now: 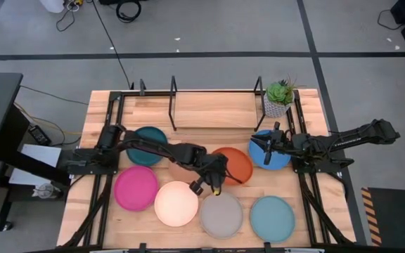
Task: Place and stack plates onto a shelf
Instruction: Put the orange plate on the shelf
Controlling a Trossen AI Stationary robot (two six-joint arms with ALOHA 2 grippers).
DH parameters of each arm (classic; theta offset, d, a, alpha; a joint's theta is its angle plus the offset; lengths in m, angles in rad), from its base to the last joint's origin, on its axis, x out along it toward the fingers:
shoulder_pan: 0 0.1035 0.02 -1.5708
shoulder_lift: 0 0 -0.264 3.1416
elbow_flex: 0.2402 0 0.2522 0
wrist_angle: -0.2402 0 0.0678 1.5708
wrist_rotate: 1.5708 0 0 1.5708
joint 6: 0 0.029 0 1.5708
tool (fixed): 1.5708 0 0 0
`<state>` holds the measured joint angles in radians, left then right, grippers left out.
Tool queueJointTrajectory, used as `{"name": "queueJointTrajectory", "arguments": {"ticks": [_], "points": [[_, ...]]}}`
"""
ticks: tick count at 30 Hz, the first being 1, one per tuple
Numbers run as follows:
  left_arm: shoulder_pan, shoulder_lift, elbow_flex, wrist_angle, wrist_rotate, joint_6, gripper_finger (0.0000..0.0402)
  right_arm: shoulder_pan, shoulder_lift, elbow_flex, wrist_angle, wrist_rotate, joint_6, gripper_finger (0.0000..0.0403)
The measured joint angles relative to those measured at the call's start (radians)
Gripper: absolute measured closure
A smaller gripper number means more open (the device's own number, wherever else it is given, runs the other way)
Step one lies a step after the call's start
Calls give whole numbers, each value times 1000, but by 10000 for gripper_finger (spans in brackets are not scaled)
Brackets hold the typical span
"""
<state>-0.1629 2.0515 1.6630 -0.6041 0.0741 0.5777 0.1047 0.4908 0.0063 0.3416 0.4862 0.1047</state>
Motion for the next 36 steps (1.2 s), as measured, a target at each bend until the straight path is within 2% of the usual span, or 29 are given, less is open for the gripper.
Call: {"name": "queueJointTrajectory", "arguments": {"ticks": [6, 10, 17, 25, 30, 36], "points": [[26, -2, 67, -148, -115, -74, 383, 0, 0, 0, 24, 3, -2, 335], [72, -4, 64, -158, -229, -125, 382, 0, 0, 0, 24, 3, -3, 335], [110, -16, 64, -159, -298, -178, 382, 0, 0, 0, 21, 3, -6, 335], [171, -4, 64, -161, -318, -289, 382, 0, 0, 0, 17, -6, -1, 335], [222, 45, 64, -157, -381, -362, 381, 0, 0, 0, 15, -8, 1, 335], [279, 42, 63, -170, -453, -491, 381, 0, 0, 0, 12, -8, 1, 335]]}}
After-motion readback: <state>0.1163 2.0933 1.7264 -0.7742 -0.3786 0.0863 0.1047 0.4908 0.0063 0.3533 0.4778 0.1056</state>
